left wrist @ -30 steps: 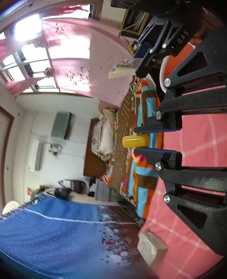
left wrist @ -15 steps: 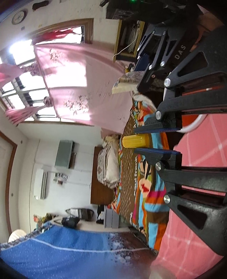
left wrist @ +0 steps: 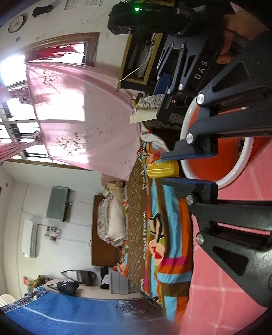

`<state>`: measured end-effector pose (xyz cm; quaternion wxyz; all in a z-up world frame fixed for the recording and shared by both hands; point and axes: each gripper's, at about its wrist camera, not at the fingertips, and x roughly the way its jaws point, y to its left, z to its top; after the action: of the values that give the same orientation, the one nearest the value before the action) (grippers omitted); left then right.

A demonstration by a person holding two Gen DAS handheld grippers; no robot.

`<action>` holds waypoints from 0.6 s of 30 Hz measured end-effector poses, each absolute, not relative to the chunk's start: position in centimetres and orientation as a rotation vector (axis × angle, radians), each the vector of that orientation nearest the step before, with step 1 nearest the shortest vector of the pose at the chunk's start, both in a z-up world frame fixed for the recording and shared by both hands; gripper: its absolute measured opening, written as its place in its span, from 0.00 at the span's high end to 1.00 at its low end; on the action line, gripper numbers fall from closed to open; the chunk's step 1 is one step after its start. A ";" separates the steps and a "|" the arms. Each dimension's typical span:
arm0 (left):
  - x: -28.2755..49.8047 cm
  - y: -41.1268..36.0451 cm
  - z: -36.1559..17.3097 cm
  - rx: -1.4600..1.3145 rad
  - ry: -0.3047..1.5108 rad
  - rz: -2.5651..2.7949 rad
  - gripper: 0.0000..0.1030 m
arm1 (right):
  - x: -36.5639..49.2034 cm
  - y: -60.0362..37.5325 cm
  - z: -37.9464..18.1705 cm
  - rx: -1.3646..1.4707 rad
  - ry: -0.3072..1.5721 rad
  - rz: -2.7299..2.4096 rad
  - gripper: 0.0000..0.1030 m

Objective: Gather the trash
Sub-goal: 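Carry the yellow cap and white wrapper over the orange bucket with both tools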

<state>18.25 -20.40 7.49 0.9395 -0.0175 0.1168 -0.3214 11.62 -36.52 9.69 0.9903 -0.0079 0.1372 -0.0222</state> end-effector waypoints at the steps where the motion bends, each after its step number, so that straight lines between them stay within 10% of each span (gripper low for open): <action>1: 18.4 -20.9 7.3 -0.030 0.260 -0.664 0.57 | 11.8 -36.8 9.6 -0.011 0.294 -0.052 0.64; 18: 21.0 -26.4 3.0 0.038 0.558 -0.690 0.57 | 14.1 -40.3 5.7 0.063 0.584 -0.072 0.64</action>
<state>20.98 -26.36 3.03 0.9031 0.0184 0.2699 -0.3336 14.07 -40.34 5.68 0.9565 0.0311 0.2878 -0.0353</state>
